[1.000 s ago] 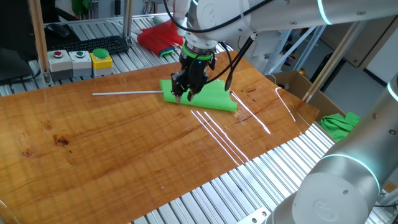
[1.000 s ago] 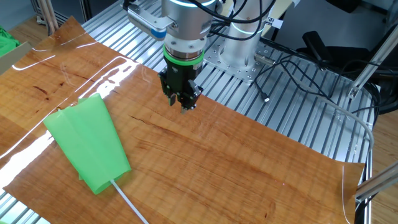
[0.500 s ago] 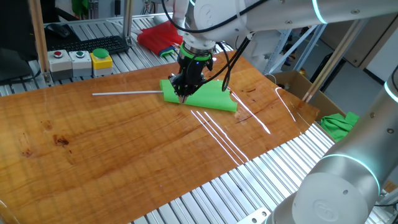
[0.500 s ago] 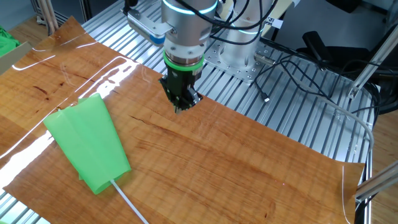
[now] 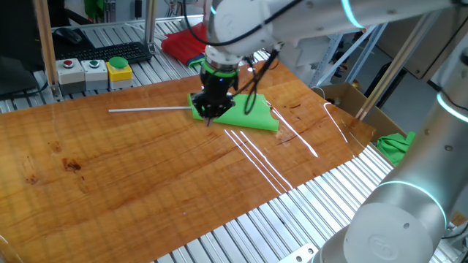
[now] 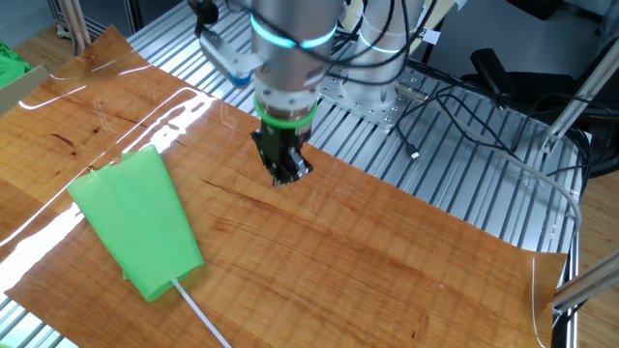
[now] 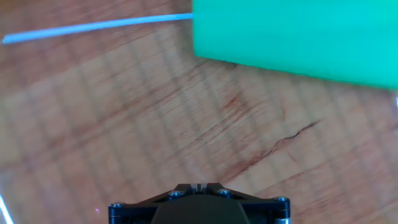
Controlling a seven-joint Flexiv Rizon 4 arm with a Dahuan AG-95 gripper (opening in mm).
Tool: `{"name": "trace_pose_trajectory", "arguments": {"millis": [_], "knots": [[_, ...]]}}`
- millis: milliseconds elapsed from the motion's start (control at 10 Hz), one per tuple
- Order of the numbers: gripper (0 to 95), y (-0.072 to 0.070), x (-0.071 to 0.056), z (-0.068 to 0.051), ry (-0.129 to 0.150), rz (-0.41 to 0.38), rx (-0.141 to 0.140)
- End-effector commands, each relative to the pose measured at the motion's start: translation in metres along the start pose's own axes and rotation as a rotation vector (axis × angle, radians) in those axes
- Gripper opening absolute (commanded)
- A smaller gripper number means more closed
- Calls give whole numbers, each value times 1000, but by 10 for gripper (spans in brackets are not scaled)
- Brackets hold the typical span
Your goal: Wave the flag
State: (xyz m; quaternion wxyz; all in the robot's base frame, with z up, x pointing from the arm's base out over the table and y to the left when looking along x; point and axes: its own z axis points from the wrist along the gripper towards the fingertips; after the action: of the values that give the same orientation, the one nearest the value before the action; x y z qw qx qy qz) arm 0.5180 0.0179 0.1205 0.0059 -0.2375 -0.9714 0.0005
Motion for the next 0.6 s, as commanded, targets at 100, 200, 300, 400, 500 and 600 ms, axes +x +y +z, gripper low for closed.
{"name": "trace_pose_trajectory", "arguments": {"millis": [100,200,300,400,500,600], "knots": [[0,14,-17,35,5,275,-3],[0,16,-22,42,5,335,-4],[0,19,-30,50,8,421,-8],[0,21,-36,55,10,479,-11],[0,24,-45,60,8,562,-15],[0,27,-58,65,5,651,-21]]}}
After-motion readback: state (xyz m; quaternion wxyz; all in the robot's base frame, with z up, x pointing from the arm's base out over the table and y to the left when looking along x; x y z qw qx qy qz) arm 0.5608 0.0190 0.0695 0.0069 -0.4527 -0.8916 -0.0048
